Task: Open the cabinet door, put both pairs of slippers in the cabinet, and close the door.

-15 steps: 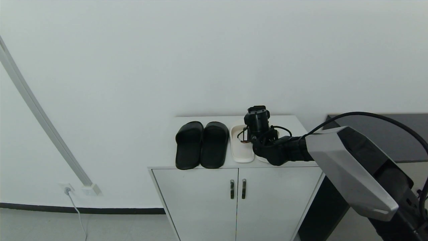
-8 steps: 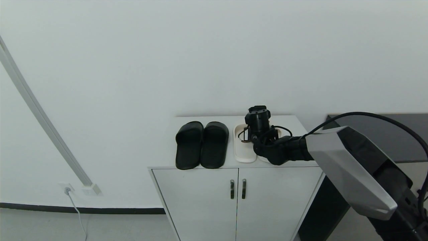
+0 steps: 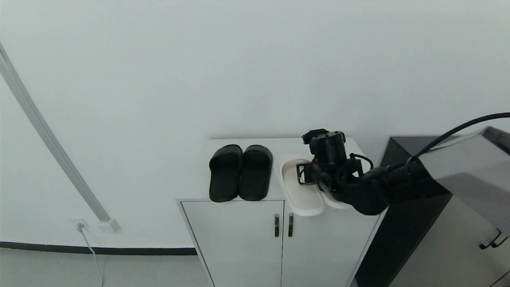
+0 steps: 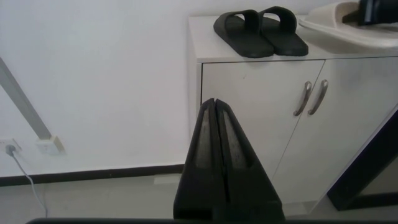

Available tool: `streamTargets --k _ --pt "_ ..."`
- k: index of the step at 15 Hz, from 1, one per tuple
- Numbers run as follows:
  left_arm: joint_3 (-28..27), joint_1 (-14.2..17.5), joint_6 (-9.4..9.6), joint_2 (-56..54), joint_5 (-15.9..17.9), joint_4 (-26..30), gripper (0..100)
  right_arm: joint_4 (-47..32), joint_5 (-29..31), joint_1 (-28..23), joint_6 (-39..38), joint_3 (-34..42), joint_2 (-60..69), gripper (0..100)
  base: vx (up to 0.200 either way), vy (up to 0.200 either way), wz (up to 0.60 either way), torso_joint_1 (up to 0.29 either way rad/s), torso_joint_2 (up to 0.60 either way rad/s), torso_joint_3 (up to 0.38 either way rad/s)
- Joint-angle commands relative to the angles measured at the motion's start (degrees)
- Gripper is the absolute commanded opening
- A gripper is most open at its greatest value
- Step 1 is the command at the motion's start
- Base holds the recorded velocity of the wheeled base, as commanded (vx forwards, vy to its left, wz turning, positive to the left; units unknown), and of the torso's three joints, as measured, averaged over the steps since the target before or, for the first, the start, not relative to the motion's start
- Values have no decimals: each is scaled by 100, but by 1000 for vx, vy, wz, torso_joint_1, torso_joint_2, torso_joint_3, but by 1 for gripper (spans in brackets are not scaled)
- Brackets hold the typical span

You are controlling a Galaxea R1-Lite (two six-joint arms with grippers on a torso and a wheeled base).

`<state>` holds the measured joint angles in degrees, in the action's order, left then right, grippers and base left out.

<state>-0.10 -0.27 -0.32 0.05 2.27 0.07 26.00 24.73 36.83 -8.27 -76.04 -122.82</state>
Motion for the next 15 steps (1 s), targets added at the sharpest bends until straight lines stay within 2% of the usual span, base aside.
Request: streamTargets --k 1,4,6,7,12,15 --pt "1 0 5 4 11 1 0 1012 -927 299 396 2173 1770 0 0 0 0 0 0 0" --pt "1 0 5 4 2 1 0 1750 -1893 413 413 3518 2509 0 0 0 0 0 0 0" --pt "1 0 -3 4 2 1 0 1944 -2535 413 413 3975 2913 0 0 0 0 0 0 0" --pt "1 0 -3 4 2 1 0 1935 -2676 413 405 4027 3018 0 0 0 0 0 0 0" --pt "1 0 -3 4 11 1 0 1952 -2720 413 422 4168 2878 0 0 0 0 0 0 0" --pt "1 0 -12 4 2 1 0 1944 -2720 422 422 4168 2860 0 -200 0 0 6 4 5"
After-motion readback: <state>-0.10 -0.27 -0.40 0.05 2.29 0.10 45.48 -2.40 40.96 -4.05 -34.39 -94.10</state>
